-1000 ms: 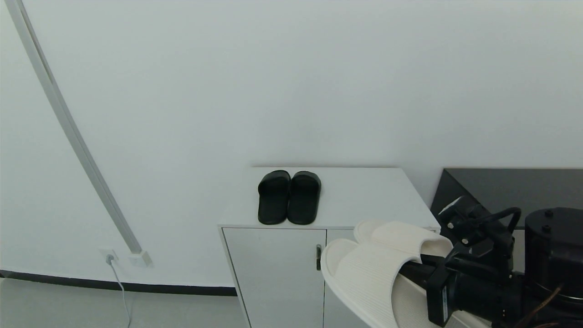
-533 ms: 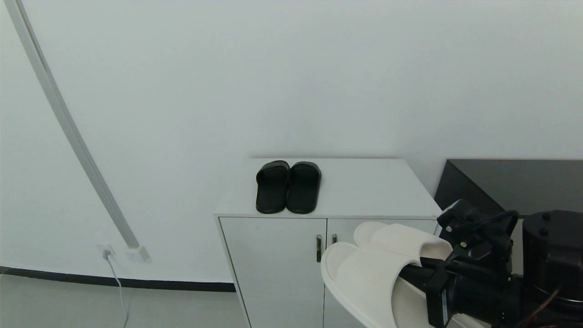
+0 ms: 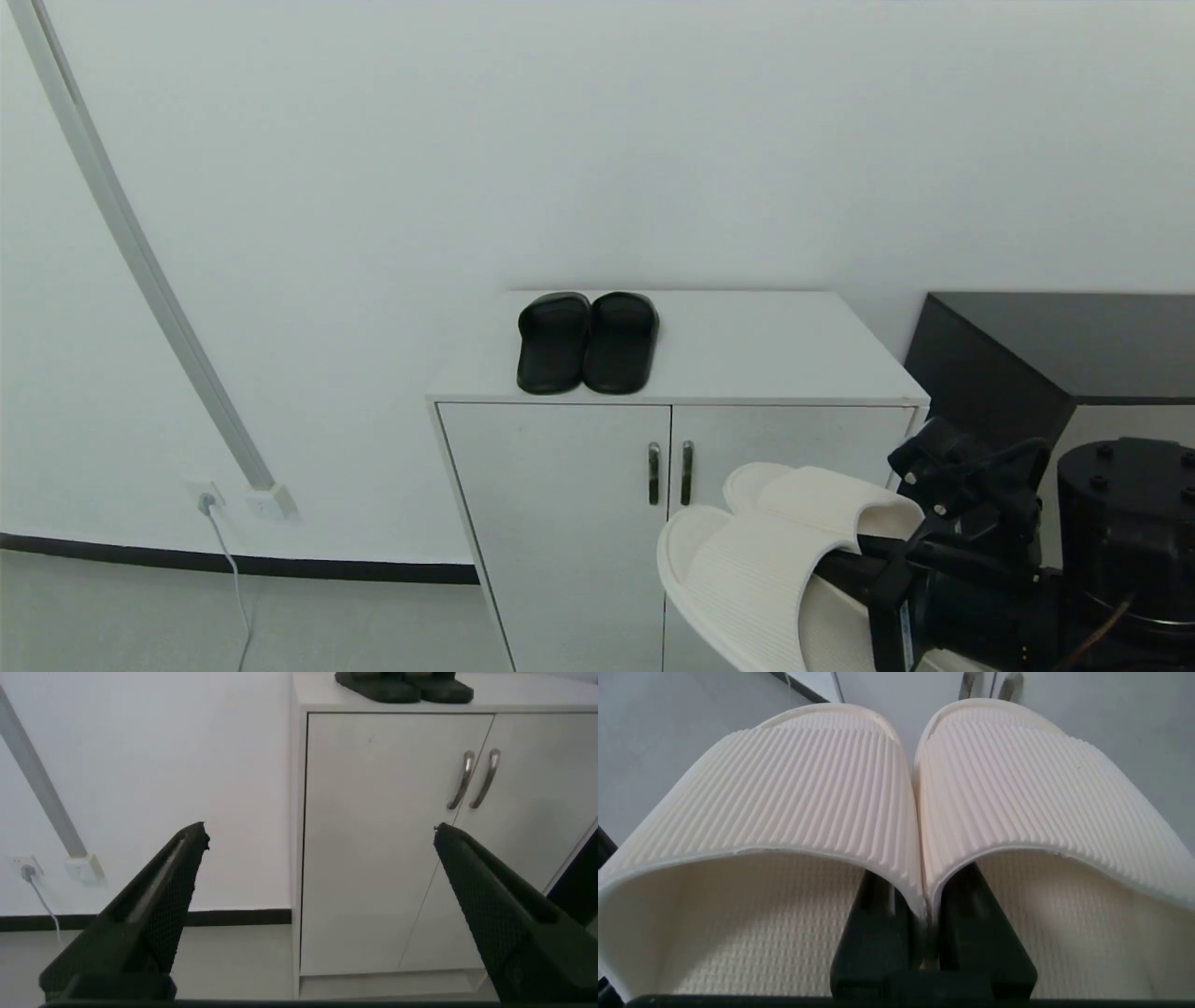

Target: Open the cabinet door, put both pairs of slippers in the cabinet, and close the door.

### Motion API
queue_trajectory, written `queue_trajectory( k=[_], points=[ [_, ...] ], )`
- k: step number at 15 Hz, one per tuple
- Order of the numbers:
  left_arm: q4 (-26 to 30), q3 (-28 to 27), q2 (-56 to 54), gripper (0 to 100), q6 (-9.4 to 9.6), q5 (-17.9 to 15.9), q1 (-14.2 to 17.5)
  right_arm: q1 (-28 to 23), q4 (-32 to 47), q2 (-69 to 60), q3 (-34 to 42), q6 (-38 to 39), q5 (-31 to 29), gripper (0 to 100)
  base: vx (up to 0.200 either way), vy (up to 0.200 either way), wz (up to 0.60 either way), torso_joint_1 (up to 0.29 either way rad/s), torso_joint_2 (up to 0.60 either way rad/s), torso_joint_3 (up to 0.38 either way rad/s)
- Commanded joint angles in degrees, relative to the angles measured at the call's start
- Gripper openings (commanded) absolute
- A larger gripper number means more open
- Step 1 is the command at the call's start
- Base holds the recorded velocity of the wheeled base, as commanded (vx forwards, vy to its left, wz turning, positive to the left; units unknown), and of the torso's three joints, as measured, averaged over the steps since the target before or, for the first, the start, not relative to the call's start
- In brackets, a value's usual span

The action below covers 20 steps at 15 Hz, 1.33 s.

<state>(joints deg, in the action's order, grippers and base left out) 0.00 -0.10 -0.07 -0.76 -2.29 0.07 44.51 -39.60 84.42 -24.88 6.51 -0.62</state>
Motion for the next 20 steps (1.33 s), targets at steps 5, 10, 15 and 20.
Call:
queue_trajectory(
  k=[5,10,15,20],
  points=[
    [0.0,0.01,0.07,100,-0.04,0.01,0.01,0.05,0.04,0.31,0.1,-0.01,-0.08,0,0.0,0.0,0.0,-0.212,0.53,0.321],
    [0.0,0.01,0.07,100,-0.04,0.01,0.01,0.23,0.04,0.22,0.18,-0.09,-0.08,0,0.0,0.0,0.0,-0.18,0.51,0.317],
    [0.0,0.01,0.07,100,-0.04,0.01,0.01,0.23,0.04,0.22,0.18,-0.09,-0.08,0,0.0,0.0,0.0,-0.148,0.48,0.328],
    [0.0,0.01,0.07,100,0.05,-0.08,0.01,0.32,-0.04,0.22,0.71,-1.41,0.01,0,0.0,0.0,0.0,-0.103,0.46,0.351]
  ],
)
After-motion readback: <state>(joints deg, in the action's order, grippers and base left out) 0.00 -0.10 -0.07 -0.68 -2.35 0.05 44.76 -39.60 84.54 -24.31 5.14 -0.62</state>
